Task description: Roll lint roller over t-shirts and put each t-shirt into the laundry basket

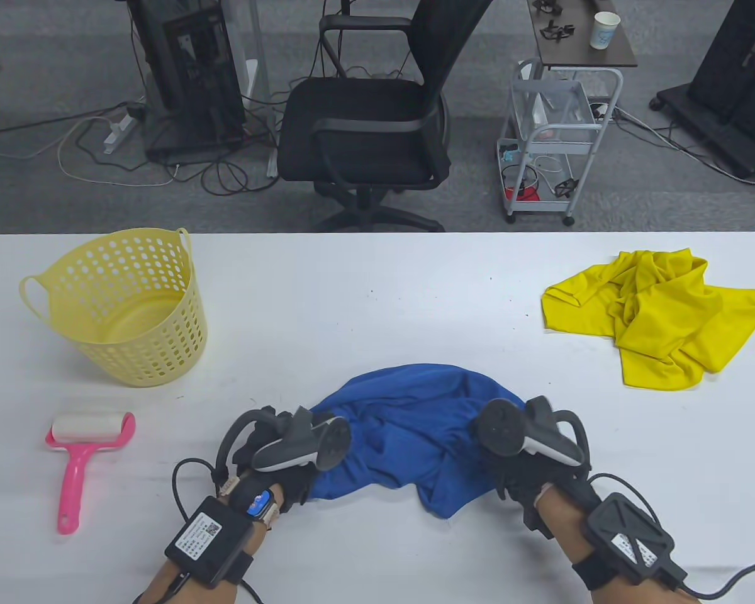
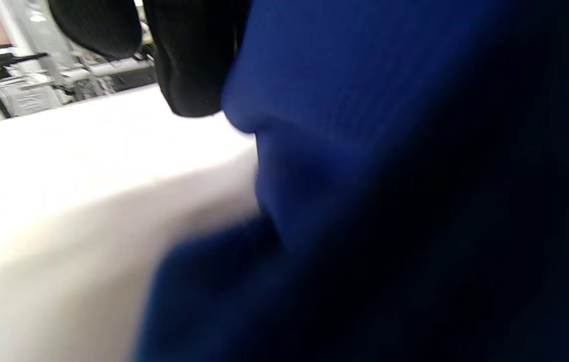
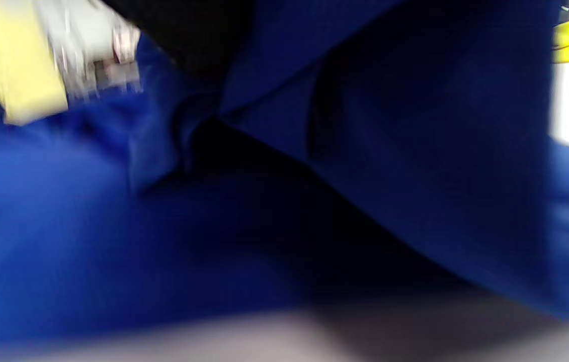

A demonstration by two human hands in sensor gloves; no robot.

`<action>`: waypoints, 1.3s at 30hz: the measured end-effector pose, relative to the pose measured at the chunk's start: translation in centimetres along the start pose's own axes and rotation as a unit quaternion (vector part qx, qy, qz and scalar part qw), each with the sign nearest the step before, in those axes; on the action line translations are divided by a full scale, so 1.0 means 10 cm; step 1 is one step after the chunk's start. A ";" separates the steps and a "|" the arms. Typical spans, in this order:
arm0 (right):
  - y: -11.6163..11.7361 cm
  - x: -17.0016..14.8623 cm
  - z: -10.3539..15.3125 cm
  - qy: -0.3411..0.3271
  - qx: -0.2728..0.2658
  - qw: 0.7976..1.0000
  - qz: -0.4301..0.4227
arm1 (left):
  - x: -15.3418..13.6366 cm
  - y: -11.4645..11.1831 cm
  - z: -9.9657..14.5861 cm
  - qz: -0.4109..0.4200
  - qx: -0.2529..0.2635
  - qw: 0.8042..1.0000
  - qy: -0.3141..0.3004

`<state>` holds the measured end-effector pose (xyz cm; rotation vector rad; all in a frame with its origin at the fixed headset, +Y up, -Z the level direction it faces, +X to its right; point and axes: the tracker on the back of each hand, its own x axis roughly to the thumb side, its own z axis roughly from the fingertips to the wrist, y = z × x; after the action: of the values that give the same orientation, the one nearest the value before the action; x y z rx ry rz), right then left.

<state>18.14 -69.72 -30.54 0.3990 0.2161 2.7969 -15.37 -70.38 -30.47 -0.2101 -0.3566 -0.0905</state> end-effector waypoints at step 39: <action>-0.97 -1.21 0.50 0.076 -0.317 0.902 -0.284 | -0.64 0.11 0.02 0.217 0.097 0.965 0.110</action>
<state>33.33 -63.94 -30.65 -0.0465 -0.4684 2.1489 -21.29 -68.95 -32.74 -0.0782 -0.0911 0.3508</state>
